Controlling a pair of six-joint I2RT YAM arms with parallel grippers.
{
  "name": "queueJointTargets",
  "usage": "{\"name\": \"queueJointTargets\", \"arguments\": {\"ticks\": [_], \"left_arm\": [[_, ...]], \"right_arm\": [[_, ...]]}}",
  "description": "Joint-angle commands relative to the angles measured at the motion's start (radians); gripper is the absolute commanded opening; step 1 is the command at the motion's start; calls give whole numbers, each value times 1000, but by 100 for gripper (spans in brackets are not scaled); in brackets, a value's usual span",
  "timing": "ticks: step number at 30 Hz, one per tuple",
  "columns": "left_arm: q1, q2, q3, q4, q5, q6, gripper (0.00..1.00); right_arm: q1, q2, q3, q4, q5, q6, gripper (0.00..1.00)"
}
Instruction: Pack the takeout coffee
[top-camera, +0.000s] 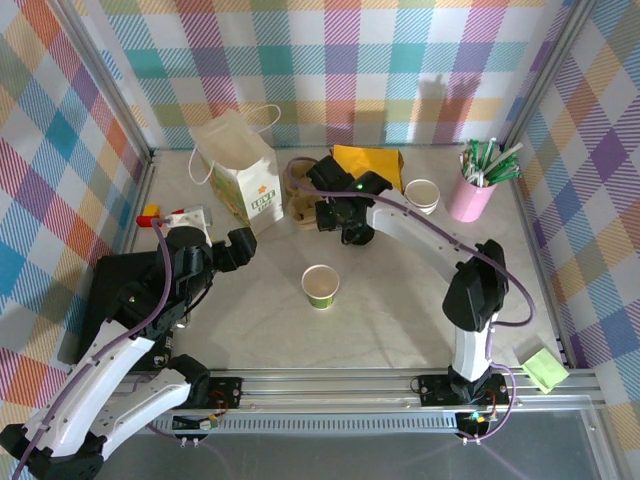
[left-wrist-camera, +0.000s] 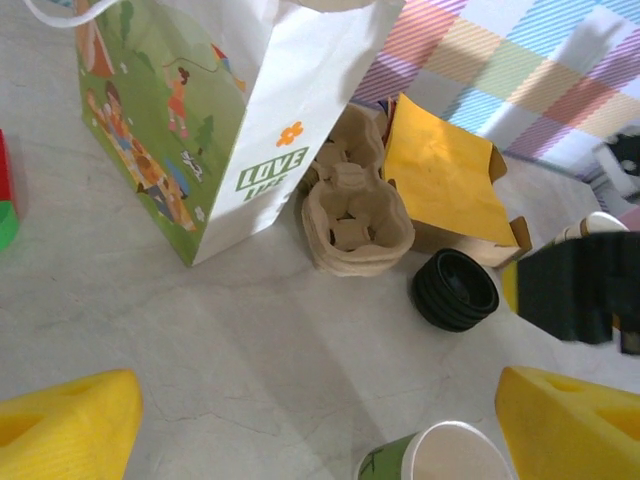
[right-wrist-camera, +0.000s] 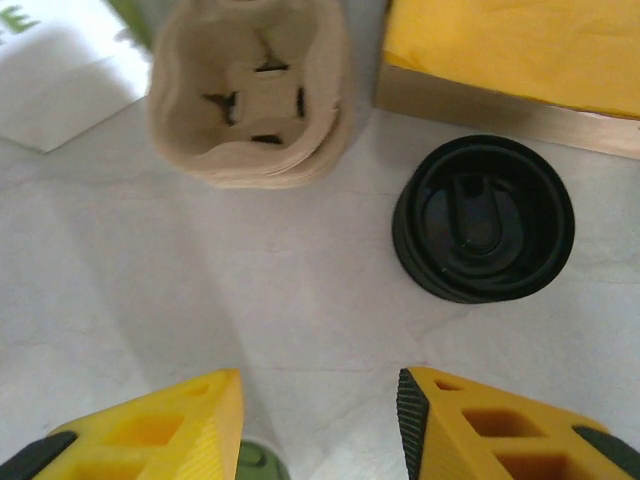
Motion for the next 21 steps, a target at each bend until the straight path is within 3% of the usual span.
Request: {"name": "queueJointTargets", "arguments": {"ticks": [1,9,21], "left_arm": [[-7,-17,19,19,39,20,90],[-7,-29,7,9,39,17,91],[-7,-46,-11,4,34,6,90]], "right_arm": [[-57,49,43,-41,-29,1,47],[-130,166,103,-59,-104,42,47],[-153,295,169,-52,-98,64,47]]}}
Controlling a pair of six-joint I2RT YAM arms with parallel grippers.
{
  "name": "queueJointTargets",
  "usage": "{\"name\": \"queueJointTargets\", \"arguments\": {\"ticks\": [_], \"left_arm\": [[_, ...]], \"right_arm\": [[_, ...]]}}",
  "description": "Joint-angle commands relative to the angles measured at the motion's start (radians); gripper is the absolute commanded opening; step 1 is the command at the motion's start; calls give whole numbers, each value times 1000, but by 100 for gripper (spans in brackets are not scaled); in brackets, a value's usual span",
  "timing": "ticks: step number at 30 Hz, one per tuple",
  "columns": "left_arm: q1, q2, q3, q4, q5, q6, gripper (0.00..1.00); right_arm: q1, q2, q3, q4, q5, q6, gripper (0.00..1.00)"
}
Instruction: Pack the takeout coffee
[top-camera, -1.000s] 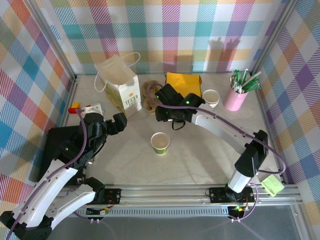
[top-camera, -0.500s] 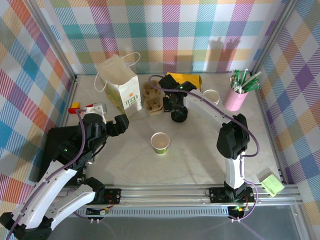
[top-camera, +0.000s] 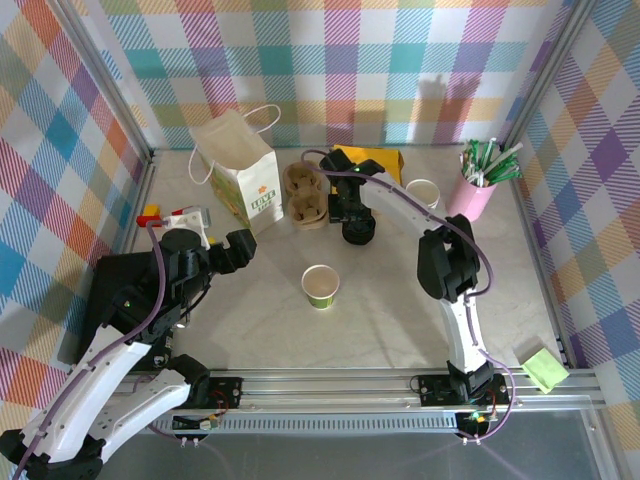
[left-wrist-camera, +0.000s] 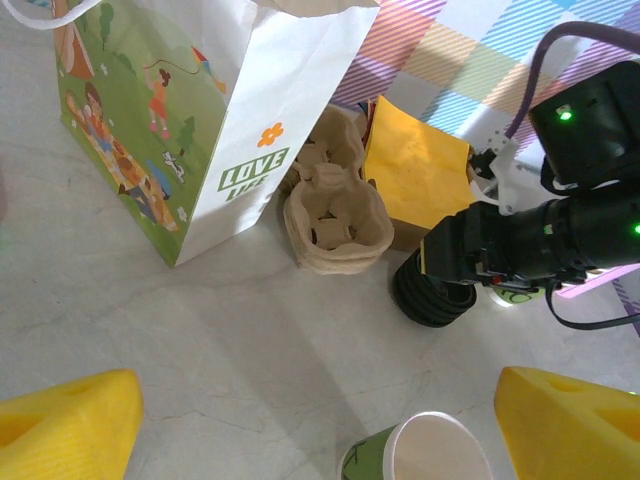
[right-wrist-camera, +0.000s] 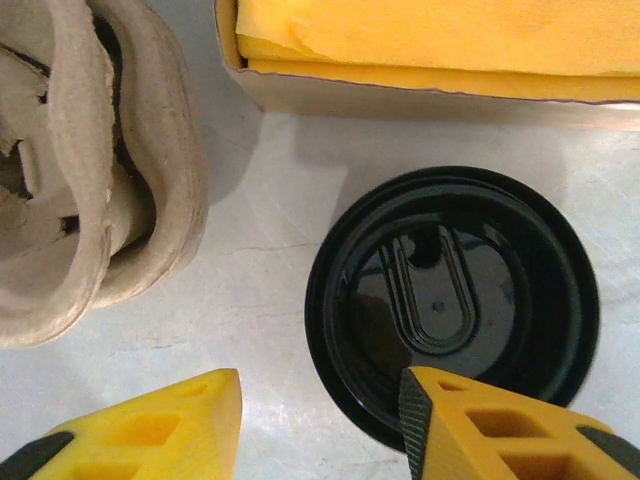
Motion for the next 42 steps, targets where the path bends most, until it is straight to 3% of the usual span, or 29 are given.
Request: {"name": "queueJointTargets", "arguments": {"ticks": [1,12,27,34,42], "left_arm": [[-7,-17,-14,4,6,7,90],[-7,-20,-21,3,-1,3,90],[-7,-32,-27,-6,-3,-1,90],[-7,-40,-27,-14,-9,-1,91],[-7,-42,-30,-11,-6,0,91]], "right_arm": [[-7,27,30,-23,-9,31,46],[-27,79,46,-24,-10,45,40],[-33,93,47,-17,-25,52,39],[-35,87,49,-14,-29,53,24],[-35,45,33,-10,-31,54,16]]}}
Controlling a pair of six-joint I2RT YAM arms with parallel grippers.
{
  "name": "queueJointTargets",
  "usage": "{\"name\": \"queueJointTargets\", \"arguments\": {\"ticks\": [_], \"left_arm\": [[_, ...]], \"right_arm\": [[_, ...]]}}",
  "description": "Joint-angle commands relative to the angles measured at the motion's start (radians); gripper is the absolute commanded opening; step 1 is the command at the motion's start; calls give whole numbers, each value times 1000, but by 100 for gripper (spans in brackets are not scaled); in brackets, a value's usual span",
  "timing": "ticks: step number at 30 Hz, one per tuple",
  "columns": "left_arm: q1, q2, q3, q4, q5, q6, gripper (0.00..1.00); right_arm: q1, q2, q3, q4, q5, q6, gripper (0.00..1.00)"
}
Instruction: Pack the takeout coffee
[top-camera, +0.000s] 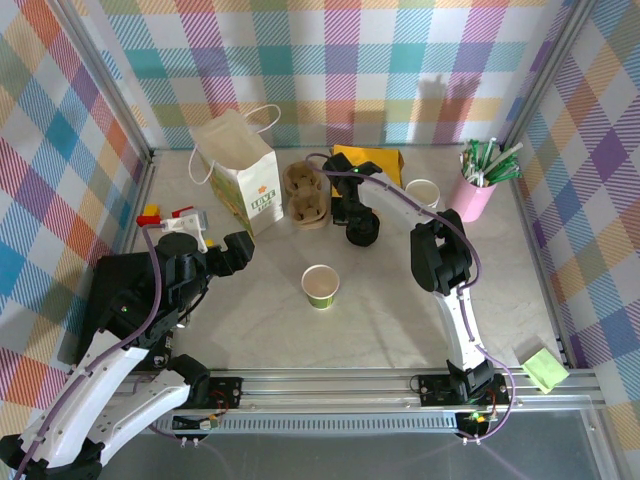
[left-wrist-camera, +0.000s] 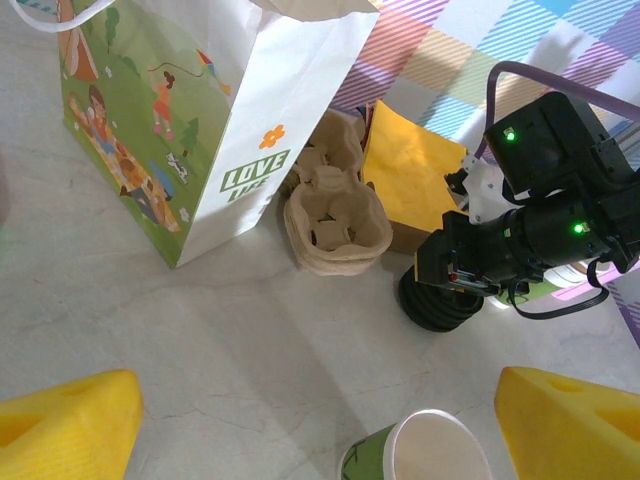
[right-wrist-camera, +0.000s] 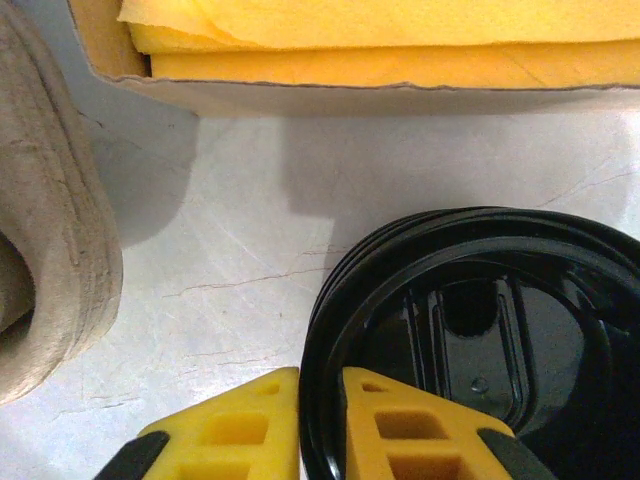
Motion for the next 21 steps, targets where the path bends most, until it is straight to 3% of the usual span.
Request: {"name": "queueJointTargets", "arguments": {"ticks": [1,12,21], "left_arm": [[-7,-11,-13,-8,-4,0,91],[-7,-2,-7,15,42,3,90],[-38,33,-43,185,211,10,85]], "right_arm": [[-8,-47,4,-6,-8,12,15],[-8,-247,-134,88,-59,28,10],[-8,-494,-282,251,-359,131,8]]}}
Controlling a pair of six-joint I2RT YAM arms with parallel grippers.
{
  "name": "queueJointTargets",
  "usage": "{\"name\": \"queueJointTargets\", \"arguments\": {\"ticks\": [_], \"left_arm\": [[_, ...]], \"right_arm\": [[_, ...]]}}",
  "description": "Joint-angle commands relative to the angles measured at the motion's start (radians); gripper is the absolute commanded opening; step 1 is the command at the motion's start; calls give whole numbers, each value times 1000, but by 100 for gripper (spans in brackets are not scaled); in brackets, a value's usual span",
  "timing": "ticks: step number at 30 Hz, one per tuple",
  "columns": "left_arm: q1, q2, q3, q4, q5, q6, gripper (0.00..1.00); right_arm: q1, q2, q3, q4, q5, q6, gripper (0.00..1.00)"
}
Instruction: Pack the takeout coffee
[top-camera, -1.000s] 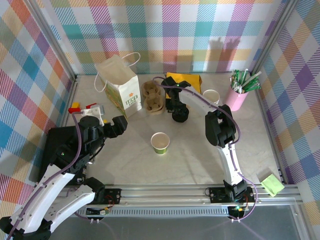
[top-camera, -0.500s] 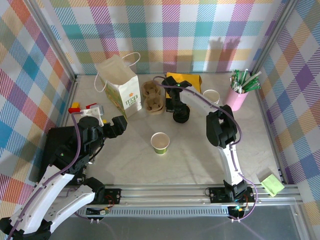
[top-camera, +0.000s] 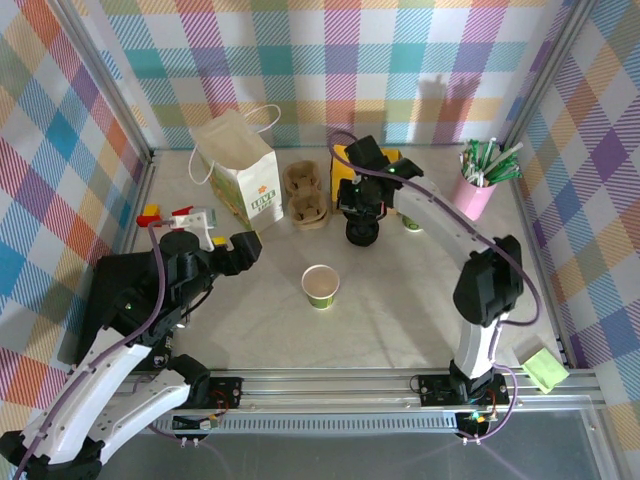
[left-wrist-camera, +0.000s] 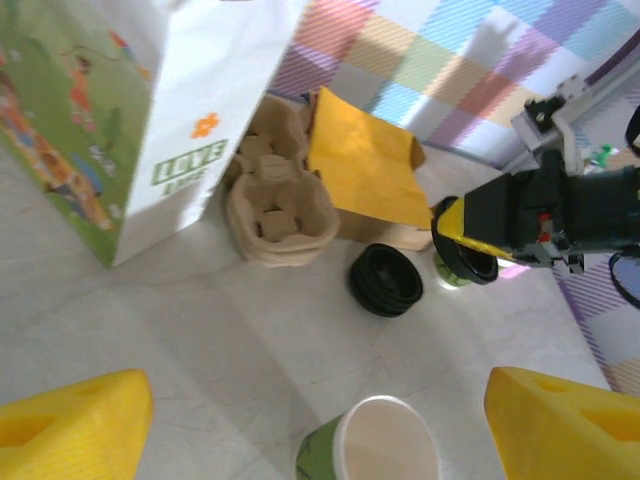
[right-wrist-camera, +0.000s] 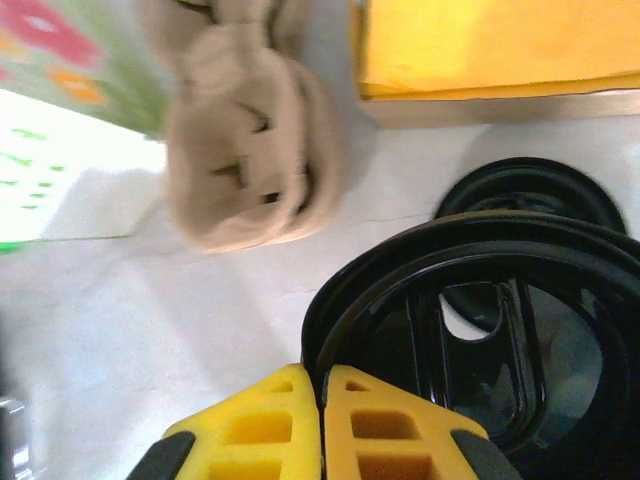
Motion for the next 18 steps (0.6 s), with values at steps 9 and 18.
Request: {"name": "queueJointTargets", "arguments": {"ticks": [9,18], "left_arm": [[-174,94,-23,277,85,88,85],[-256,204,-58,485,61,109,85]], "right_arm": [[-1,-229,-206,333,-431,277,8],[57,-343,-287,413,-429,348,9]]}}
